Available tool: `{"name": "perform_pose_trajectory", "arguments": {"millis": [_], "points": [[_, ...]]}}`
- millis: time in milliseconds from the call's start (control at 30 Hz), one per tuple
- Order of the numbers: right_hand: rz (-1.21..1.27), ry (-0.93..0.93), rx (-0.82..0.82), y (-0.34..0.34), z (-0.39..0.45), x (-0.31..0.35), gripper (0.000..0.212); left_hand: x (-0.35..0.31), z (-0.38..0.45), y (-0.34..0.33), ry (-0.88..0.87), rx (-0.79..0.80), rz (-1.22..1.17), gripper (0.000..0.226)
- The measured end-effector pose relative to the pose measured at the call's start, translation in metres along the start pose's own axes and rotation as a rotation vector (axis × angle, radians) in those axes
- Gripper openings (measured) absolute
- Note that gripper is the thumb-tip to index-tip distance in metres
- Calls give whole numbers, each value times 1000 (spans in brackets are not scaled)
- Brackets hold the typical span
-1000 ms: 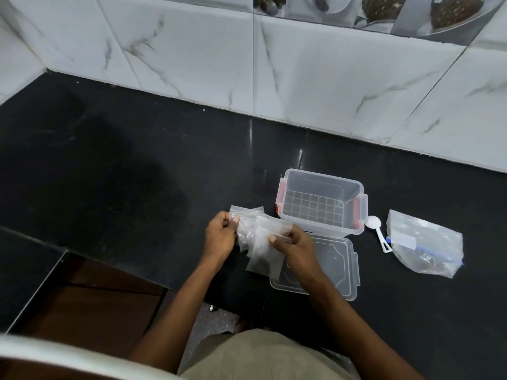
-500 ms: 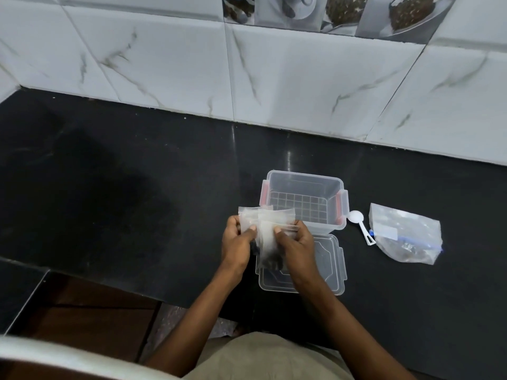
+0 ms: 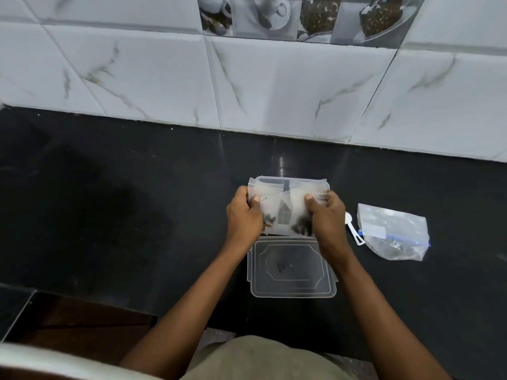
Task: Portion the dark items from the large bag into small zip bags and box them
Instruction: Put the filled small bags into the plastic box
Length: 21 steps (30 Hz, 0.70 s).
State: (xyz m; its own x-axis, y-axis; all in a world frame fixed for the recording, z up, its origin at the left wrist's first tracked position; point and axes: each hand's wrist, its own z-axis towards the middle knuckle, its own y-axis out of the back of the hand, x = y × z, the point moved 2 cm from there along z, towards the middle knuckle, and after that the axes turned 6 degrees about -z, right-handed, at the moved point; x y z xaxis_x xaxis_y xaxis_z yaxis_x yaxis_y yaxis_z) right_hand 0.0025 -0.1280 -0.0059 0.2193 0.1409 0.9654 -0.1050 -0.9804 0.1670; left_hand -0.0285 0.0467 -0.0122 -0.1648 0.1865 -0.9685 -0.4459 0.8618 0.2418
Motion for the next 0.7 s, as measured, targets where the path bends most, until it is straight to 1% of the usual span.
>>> {"name": "perform_pose_trajectory", "arguments": {"millis": [67,100,133,233,333,367,433,467,533,600,667,700], "points": [[-126,17,-71,9,18,5,5,-10,11,-12,34,32,37,8],[-198,11,-84,11,26,5,8,-12,16,-18,55,62,61,6],[-280,5,-87,13,34,4,13,-16,20,-25,83,107,90,12],[-561,-9,-53,8,47,2,18,-15,32,-43,209,204,180,47],[-745,20,-46,-5,47,2,18,-5,36,-60,310,260,291,67],[-789,28,-40,-9,45,3,14,0,36,-64,319,281,339,68],[-829,32,-1,-17,44,-2,4,7,38,-69,312,292,406,62],[-836,14,17,-21,47,-8,11,9,40,-70,307,293,440,57],[-847,-44,59,-29,52,-18,17,10,45,-74,332,293,477,50],[-847,-92,75,-33,57,-23,15,15,52,-82,328,288,543,41],[-857,-124,68,-33,59,-25,7,19,52,-85,348,227,544,46],[-890,-115,71,-33,59,-25,9,22,54,-88,330,243,570,45]]}}
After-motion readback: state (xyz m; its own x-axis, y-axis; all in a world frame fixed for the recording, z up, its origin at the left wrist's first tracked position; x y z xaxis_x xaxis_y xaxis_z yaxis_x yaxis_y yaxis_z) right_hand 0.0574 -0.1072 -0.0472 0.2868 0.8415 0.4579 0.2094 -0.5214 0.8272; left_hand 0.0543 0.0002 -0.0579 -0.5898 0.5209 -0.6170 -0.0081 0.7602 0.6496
